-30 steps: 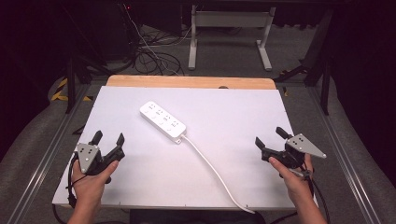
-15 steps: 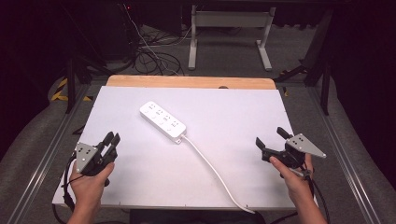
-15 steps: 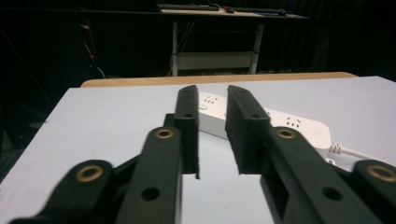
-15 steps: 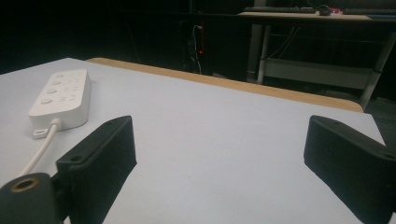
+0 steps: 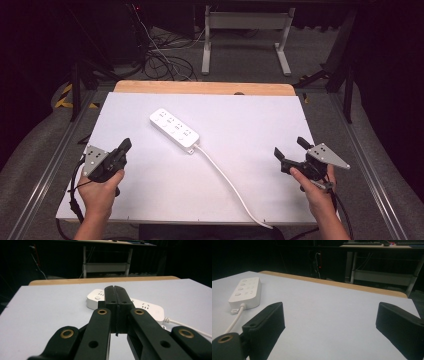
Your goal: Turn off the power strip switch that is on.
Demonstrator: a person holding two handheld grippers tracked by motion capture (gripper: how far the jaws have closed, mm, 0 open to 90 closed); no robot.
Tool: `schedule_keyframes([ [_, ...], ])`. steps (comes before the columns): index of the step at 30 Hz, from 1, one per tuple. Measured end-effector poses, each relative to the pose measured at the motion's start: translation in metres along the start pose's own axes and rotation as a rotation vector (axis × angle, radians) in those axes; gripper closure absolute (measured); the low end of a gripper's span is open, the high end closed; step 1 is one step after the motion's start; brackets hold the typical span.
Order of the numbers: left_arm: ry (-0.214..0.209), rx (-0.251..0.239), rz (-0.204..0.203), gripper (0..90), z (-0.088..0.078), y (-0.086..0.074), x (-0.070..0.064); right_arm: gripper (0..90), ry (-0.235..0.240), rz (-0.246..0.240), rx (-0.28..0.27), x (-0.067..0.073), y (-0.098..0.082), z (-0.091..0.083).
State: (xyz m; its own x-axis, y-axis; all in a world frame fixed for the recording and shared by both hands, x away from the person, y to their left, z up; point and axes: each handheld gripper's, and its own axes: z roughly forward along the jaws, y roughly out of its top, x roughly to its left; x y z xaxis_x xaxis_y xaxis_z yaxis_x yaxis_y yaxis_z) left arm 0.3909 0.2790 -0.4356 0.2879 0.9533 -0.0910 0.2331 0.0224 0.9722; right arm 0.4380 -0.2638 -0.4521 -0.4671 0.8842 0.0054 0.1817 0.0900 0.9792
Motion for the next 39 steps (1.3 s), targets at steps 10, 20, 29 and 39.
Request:
schedule_keyframes([
  [10, -0.049, 0.059, 0.054, 90.0, 0.017, 0.020, -0.010, 8.4, 0.016, 0.002, 0.004, 0.001, 0.000, 0.001],
  [20, -0.135, 0.131, 0.132, 90.0, 0.047, 0.038, -0.035, 8.4, 0.013, -0.001, 0.015, 0.001, -0.002, 0.001],
  [29, -0.186, 0.233, 0.189, 90.0, 0.077, 0.043, -0.058, 8.4, 0.012, 0.006, 0.016, 0.000, -0.003, 0.000],
  [39, -0.197, 0.422, 0.300, 90.0, 0.122, 0.049, -0.083, 8.4, 0.022, 0.004, 0.016, 0.000, -0.003, 0.003],
])
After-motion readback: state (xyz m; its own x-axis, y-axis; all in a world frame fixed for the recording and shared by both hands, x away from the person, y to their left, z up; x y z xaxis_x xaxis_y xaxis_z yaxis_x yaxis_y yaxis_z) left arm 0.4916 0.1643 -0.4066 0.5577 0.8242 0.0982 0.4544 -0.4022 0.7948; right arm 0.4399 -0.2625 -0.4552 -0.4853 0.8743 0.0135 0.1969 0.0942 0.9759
